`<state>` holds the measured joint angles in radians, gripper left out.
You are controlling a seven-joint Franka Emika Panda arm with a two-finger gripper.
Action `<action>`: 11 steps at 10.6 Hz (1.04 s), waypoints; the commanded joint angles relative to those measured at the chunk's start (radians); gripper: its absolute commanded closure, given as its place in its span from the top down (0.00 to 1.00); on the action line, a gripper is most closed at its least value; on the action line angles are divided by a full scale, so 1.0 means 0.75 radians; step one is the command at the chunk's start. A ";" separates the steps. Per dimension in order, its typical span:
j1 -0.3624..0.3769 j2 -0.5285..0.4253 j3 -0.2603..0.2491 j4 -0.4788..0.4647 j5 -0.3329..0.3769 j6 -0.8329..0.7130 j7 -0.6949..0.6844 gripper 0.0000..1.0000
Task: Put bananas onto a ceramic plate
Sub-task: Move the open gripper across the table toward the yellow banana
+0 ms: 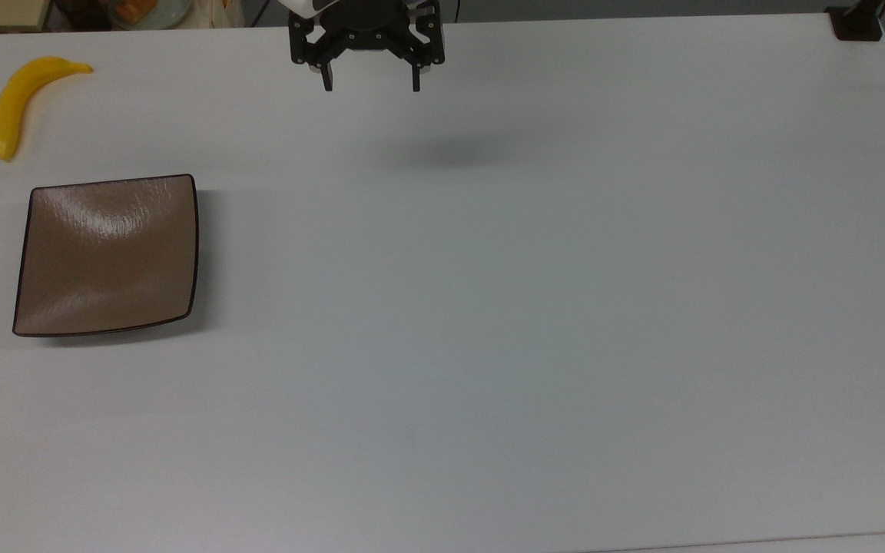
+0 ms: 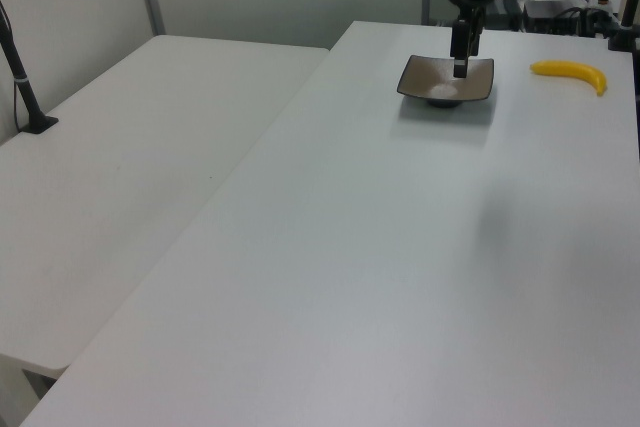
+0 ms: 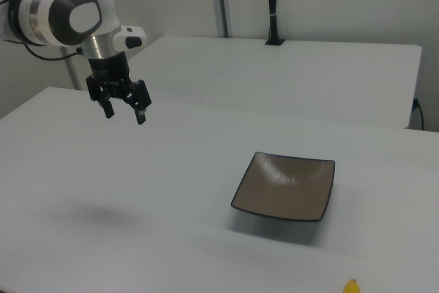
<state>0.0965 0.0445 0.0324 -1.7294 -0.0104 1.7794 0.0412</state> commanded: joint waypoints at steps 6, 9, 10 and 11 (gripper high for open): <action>-0.008 -0.039 -0.033 -0.028 -0.031 0.008 -0.041 1.00; 0.002 -0.070 -0.127 -0.052 -0.072 0.010 -0.157 1.00; 0.002 -0.072 -0.166 -0.054 -0.072 0.008 -0.208 1.00; 0.002 -0.068 -0.206 -0.057 -0.074 0.008 -0.259 1.00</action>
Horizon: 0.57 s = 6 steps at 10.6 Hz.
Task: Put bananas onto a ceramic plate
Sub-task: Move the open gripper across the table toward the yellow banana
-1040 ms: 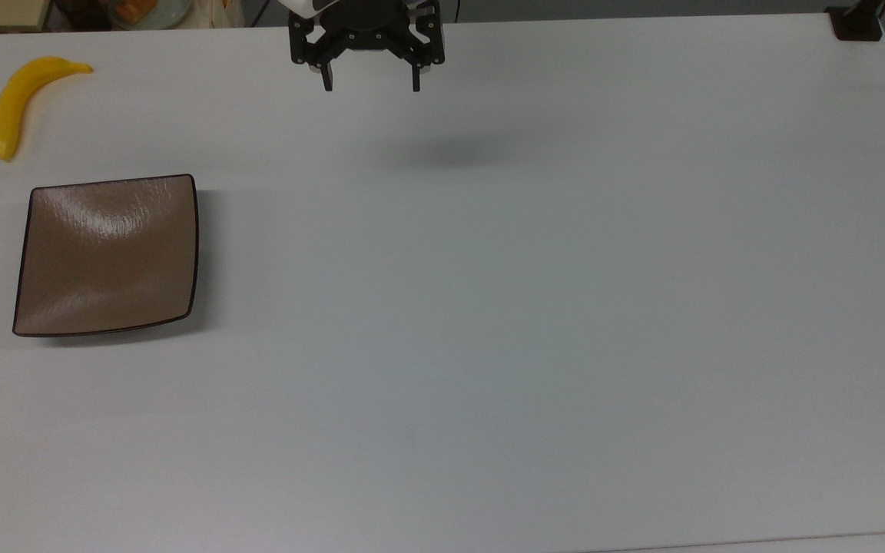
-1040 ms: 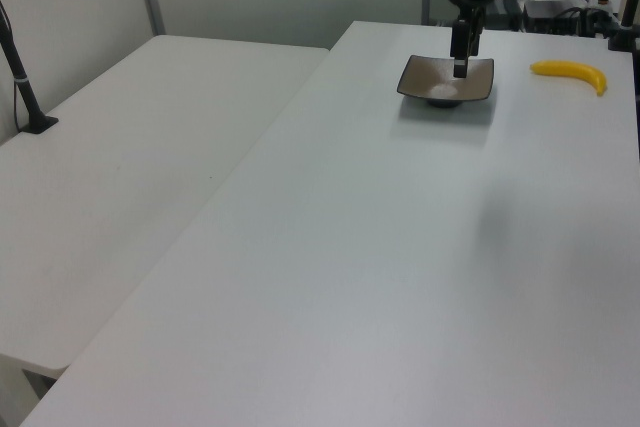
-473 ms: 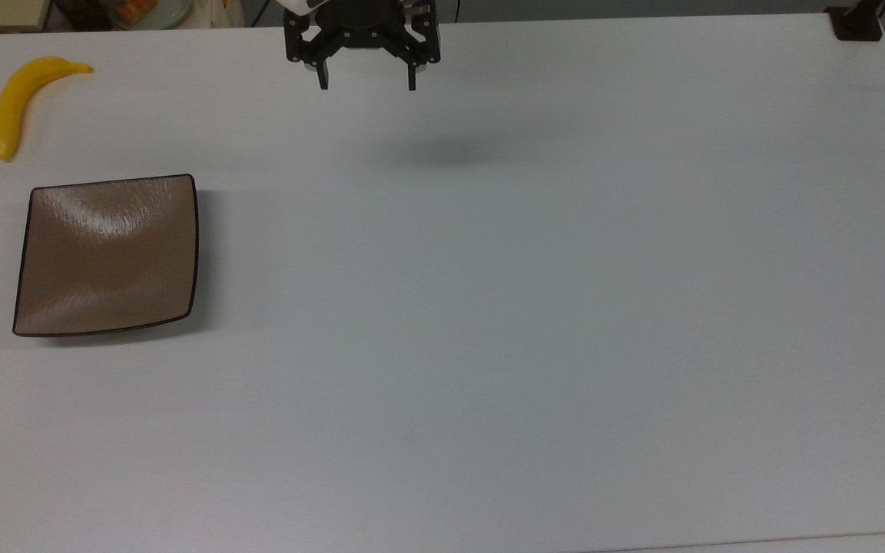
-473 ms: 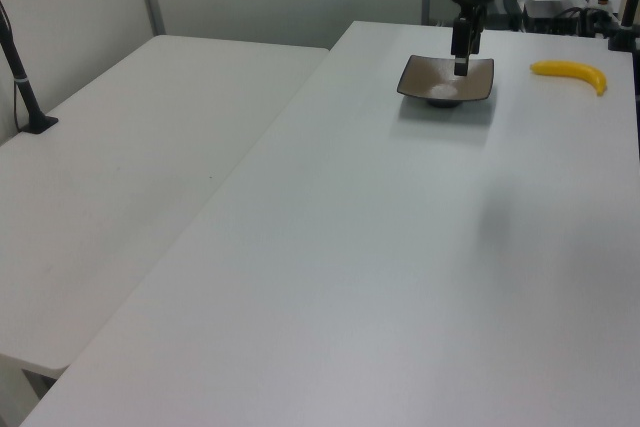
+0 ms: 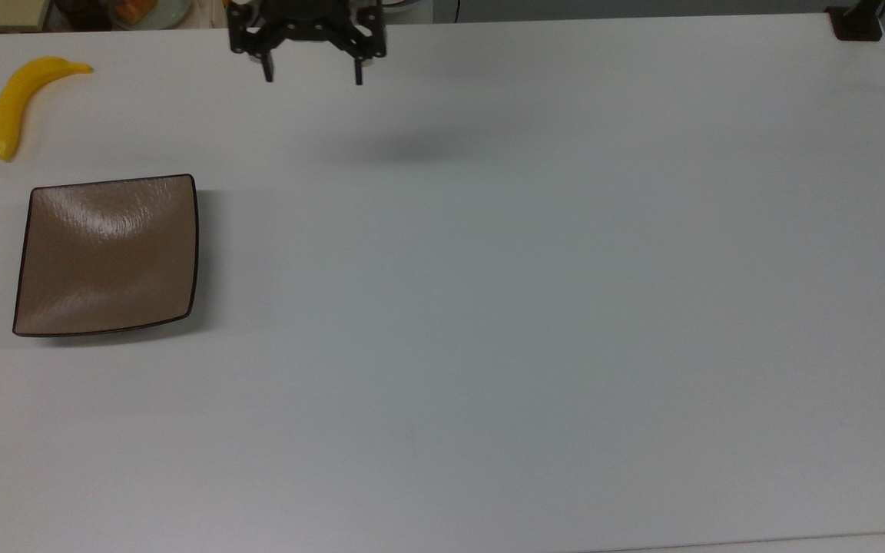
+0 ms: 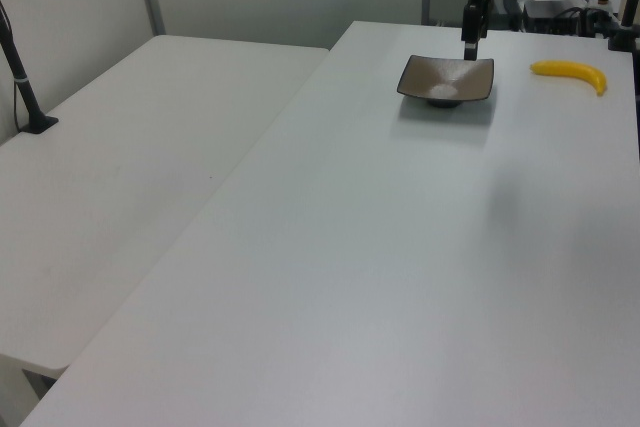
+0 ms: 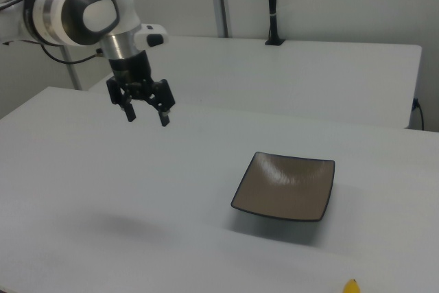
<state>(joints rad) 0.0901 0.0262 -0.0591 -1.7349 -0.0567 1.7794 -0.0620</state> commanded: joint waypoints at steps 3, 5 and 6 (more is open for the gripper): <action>0.001 -0.029 -0.195 -0.078 -0.033 0.027 -0.238 1.00; -0.036 -0.017 -0.248 -0.080 -0.135 0.033 -0.281 1.00; -0.063 -0.002 -0.273 -0.082 -0.151 0.043 -0.342 1.00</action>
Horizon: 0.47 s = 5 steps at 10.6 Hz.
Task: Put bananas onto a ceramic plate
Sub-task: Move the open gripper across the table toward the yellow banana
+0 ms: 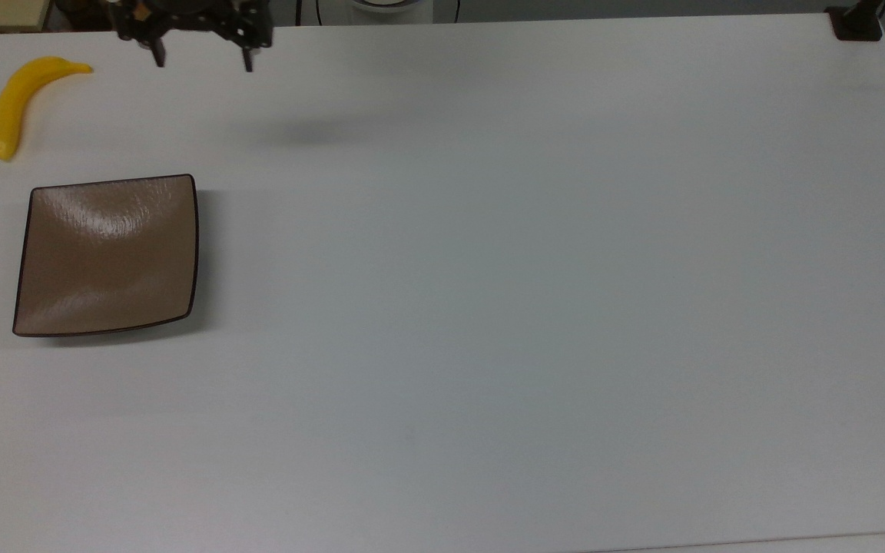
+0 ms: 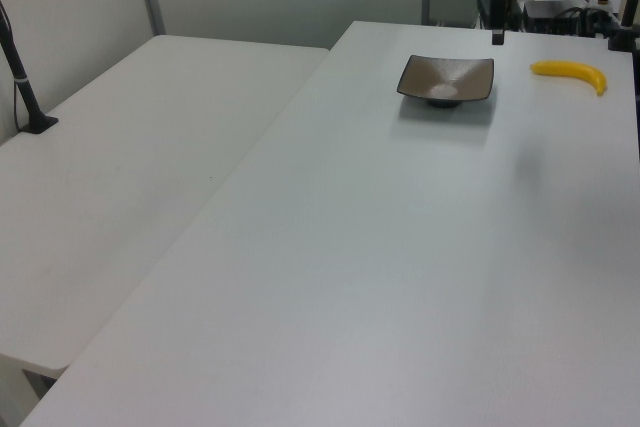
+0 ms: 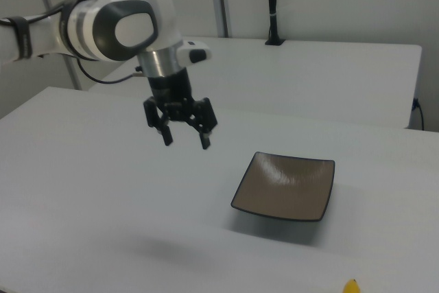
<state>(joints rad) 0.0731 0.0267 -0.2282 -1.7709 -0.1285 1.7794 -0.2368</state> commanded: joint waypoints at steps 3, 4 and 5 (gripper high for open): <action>-0.128 0.066 -0.109 -0.040 -0.064 0.161 -0.210 1.00; -0.159 0.087 -0.123 -0.044 -0.080 0.198 -0.238 1.00; -0.175 0.120 -0.156 -0.048 -0.096 0.243 -0.257 1.00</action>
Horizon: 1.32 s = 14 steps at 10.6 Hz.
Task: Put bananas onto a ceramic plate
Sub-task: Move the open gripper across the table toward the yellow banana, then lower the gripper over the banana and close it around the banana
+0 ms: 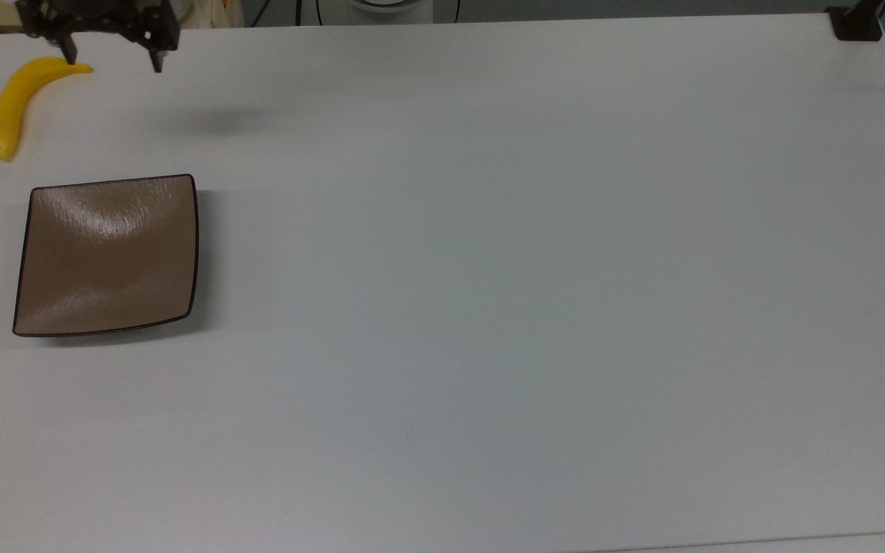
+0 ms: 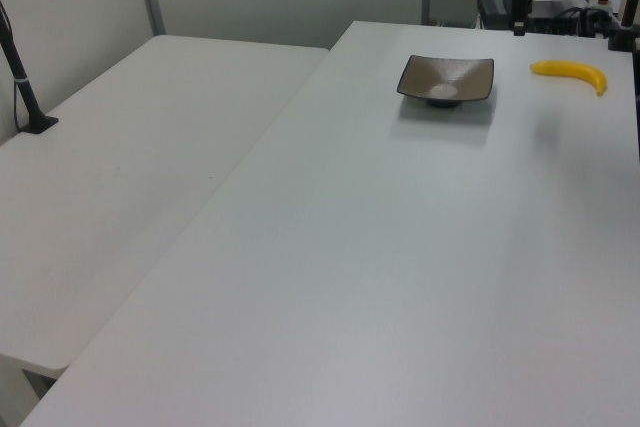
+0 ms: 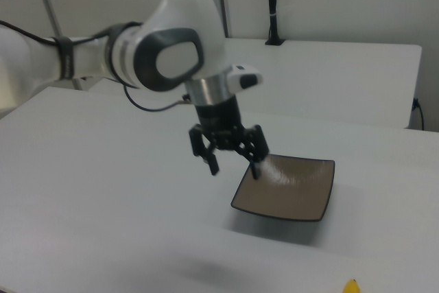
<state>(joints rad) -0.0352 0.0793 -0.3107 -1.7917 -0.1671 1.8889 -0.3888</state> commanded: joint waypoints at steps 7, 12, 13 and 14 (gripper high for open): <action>-0.251 0.205 -0.093 -0.039 -0.164 0.291 -0.371 1.00; -0.380 0.287 -0.093 -0.076 -0.172 0.392 -0.392 0.98; -0.405 0.305 -0.093 -0.074 -0.172 0.396 -0.394 0.97; -0.419 0.334 -0.093 -0.074 -0.172 0.426 -0.392 0.97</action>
<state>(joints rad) -0.3266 0.3081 -0.3786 -1.8283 -0.2777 2.1530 -0.6678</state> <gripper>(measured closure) 0.013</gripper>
